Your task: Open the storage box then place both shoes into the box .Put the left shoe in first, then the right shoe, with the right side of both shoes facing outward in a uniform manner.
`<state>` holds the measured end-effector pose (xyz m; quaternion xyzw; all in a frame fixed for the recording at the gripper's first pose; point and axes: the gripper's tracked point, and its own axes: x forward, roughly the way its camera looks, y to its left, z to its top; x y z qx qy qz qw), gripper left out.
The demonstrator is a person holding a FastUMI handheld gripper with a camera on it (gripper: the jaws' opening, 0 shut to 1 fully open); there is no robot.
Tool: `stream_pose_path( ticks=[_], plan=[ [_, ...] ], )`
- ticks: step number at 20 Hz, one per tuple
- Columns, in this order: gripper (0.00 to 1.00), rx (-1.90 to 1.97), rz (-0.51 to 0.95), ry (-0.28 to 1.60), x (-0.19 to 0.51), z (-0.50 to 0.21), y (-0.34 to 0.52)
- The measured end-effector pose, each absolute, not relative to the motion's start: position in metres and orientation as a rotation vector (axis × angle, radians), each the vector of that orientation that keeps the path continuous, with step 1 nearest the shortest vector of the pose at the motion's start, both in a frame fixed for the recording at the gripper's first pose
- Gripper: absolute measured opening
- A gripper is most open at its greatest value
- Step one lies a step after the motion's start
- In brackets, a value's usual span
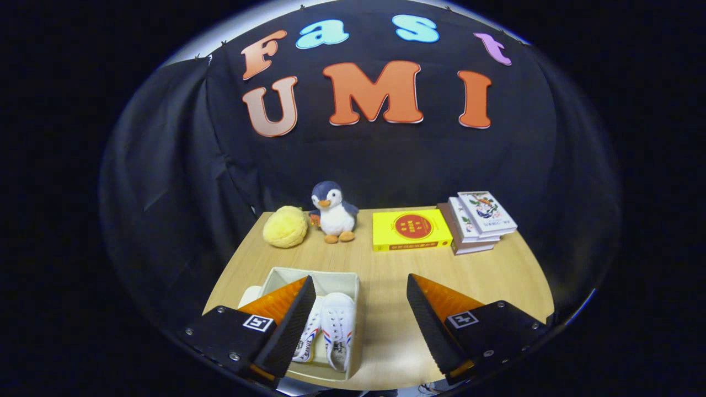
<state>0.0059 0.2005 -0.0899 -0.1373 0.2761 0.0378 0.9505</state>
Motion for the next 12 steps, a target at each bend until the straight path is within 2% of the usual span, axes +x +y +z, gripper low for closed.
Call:
stream_pose_path(
  ticks=[6, 12],
  plan=[
    [0.98, -0.32, 0.022, 0.403, 0.012, -0.025, 0.159],
    [0.98, -0.311, -0.016, 0.357, 0.007, -0.001, 0.122]
  ],
)
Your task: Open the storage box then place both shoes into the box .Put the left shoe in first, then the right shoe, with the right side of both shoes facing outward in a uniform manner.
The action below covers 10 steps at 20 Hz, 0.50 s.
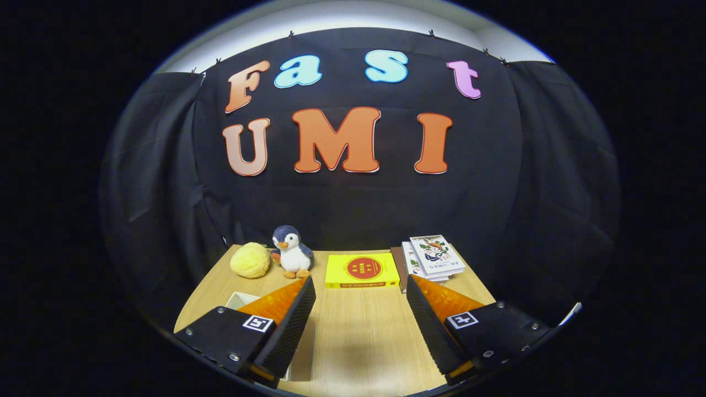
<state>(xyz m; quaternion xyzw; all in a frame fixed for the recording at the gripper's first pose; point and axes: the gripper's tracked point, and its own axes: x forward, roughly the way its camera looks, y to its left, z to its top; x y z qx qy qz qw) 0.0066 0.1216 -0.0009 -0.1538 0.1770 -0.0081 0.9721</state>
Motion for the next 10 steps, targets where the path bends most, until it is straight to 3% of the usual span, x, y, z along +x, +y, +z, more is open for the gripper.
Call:
stream_pose_path(
  ticks=[10],
  plan=[
    [0.98, -0.275, -0.067, 0.368, -0.005, 0.003, 0.071]
  ],
)
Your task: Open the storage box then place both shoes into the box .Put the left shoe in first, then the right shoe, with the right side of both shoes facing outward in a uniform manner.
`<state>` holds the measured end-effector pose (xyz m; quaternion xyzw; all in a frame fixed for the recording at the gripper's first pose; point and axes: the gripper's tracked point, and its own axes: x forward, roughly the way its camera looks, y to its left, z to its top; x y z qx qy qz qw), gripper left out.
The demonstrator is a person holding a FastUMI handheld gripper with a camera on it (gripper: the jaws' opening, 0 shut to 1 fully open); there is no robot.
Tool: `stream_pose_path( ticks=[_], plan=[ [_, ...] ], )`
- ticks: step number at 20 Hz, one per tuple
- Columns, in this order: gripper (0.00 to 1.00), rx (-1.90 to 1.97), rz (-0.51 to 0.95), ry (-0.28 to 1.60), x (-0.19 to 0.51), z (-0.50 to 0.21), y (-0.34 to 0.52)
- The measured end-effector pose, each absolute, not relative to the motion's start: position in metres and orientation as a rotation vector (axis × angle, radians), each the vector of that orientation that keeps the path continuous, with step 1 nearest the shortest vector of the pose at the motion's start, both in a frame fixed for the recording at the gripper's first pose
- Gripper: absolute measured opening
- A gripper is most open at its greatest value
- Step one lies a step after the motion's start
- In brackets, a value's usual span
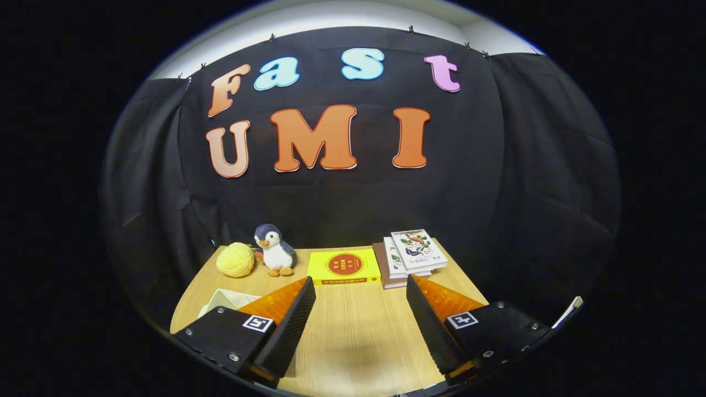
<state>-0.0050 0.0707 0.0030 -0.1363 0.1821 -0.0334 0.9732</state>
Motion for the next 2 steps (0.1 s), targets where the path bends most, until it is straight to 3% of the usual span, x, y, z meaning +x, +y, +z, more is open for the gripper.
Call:
stream_pose_path(
  ticks=[2],
  plan=[
    [0.98, -0.264, -0.075, 0.362, -0.0059, 0.0056, 0.065]
  ],
)
